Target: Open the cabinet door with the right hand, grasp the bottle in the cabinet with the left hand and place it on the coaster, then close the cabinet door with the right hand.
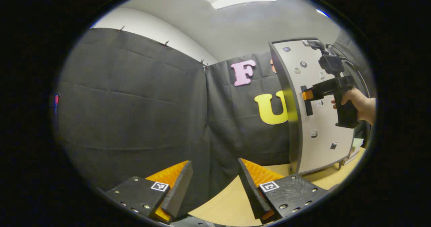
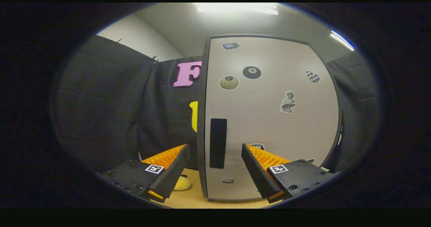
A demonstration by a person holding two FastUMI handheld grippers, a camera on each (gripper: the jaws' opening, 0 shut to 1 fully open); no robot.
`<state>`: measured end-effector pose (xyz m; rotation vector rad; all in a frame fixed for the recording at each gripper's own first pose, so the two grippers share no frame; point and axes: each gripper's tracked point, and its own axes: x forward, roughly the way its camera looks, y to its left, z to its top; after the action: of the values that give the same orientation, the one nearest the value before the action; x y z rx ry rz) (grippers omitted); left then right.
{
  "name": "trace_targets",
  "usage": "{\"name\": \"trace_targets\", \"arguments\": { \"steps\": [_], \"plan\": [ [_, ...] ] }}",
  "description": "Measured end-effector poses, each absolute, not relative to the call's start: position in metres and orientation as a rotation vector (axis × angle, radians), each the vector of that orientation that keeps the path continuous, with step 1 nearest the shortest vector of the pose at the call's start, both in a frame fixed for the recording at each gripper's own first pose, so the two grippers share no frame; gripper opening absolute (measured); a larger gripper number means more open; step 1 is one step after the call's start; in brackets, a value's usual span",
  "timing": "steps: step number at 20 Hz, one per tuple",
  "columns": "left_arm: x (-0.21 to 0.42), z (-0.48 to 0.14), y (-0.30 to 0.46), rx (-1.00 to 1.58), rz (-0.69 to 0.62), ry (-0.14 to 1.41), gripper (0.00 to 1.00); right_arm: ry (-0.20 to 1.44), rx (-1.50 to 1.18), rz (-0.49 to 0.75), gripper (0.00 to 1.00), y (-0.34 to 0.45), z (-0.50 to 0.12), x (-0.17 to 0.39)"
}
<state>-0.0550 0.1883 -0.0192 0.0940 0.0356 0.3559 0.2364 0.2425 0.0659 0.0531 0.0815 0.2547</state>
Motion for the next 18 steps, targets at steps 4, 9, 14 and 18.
{"name": "trace_targets", "arguments": {
  "steps": [4,9,14,18],
  "plan": [
    [-0.066,-0.023,0.208,0.098,0.400,0.053,0.82,0.135,0.067,0.219,0.95,0.245,0.052,0.266],
    [-0.066,-0.025,0.222,0.109,0.426,0.063,0.80,0.198,0.099,0.210,0.80,0.249,0.038,0.284],
    [-0.067,-0.025,0.222,0.114,0.424,0.059,0.81,0.245,0.105,0.208,0.48,0.252,0.028,0.290],
    [-0.066,-0.024,0.221,0.103,0.411,0.053,0.80,0.264,0.061,0.197,0.26,0.251,0.028,0.289]
  ]
}}
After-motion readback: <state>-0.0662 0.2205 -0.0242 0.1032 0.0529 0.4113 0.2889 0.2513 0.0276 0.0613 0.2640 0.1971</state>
